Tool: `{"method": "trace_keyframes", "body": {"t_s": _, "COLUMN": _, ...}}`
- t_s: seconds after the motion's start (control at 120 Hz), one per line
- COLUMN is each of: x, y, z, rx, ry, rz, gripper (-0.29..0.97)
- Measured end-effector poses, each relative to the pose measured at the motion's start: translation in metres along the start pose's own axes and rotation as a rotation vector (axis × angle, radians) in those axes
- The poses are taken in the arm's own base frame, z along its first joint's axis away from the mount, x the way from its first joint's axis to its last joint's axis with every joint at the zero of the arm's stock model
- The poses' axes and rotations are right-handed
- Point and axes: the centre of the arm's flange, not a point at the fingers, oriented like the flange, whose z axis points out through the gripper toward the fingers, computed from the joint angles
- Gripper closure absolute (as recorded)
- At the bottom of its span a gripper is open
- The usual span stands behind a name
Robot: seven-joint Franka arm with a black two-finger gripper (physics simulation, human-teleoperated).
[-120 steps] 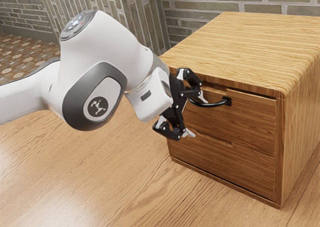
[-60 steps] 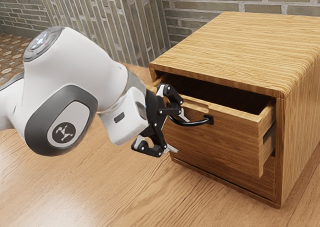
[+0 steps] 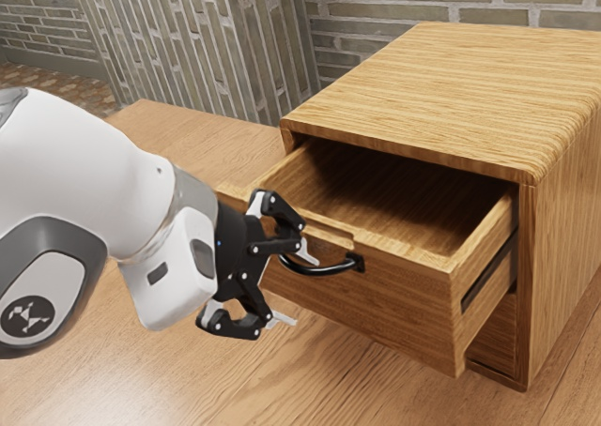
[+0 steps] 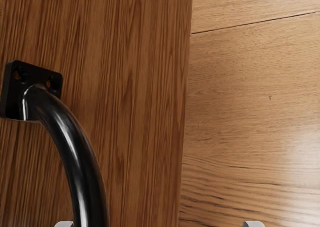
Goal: Pull the drawer handle with one arm to open the drawer
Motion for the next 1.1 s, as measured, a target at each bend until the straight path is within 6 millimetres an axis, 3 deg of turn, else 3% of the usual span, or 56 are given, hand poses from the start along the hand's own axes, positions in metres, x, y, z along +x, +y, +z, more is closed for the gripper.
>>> {"method": "trace_keyframes", "body": {"t_s": 0.092, "x": 0.002, "y": 0.008, "z": -0.007, "rx": 0.0, "ry": 0.001, "rz": 0.0, "gripper": 0.28}}
{"method": "trace_keyframes", "body": {"t_s": 0.208, "x": 0.003, "y": 0.023, "z": -0.01, "rx": -0.007, "ry": -0.008, "rz": 0.004, "gripper": 0.2}}
{"method": "trace_keyframes", "body": {"t_s": 0.467, "x": 0.004, "y": 0.048, "z": -0.032, "rx": 0.002, "ry": -0.017, "rz": -0.001, "gripper": 0.36}}
{"method": "trace_keyframes", "body": {"t_s": 0.55, "x": 0.003, "y": 0.054, "z": -0.033, "rx": -0.002, "ry": -0.024, "rz": -0.007, "gripper": 0.3}}
{"method": "trace_keyframes", "body": {"t_s": 0.742, "x": 0.002, "y": 0.064, "z": -0.04, "rx": -0.01, "ry": -0.026, "rz": -0.025, "gripper": 0.3}}
{"method": "trace_keyframes", "body": {"t_s": 0.908, "x": 0.004, "y": 0.063, "z": -0.047, "rx": -0.005, "ry": -0.023, "rz": -0.032, "gripper": 0.13}}
{"method": "trace_keyframes", "body": {"t_s": 1.008, "x": 0.021, "y": 0.058, "z": -0.079, "rx": 0.048, "ry": -0.017, "rz": -0.003, "gripper": 0.08}}
{"method": "trace_keyframes", "body": {"t_s": 1.058, "x": 0.048, "y": 0.058, "z": -0.115, "rx": 0.089, "ry": -0.018, "rz": 0.036, "gripper": 0.06}}
{"method": "trace_keyframes", "body": {"t_s": 1.1, "x": 0.081, "y": 0.061, "z": -0.159, "rx": 0.125, "ry": -0.039, "rz": 0.066, "gripper": 0.05}}
